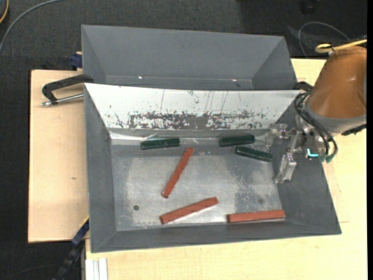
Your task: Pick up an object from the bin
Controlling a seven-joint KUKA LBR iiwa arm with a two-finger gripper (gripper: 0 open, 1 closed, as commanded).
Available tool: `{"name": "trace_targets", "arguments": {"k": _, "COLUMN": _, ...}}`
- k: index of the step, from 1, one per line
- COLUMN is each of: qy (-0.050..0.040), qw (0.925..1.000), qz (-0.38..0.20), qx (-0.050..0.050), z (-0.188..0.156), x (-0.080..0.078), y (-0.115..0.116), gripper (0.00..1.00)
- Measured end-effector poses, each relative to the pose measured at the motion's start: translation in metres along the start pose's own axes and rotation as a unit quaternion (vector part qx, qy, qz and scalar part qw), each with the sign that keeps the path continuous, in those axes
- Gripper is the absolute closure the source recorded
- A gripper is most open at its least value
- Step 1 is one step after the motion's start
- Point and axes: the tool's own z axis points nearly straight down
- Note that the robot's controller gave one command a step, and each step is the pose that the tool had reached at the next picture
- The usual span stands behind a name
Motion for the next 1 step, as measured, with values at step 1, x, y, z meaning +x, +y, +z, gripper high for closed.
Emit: {"name": "trace_targets", "arguments": {"k": 1, "qy": -0.0040, "qw": 0.9969, "qz": 0.078, "qx": 0.000, "z": 0.0745, "x": -0.0311, "y": 0.0409, "gripper": 0.00}}
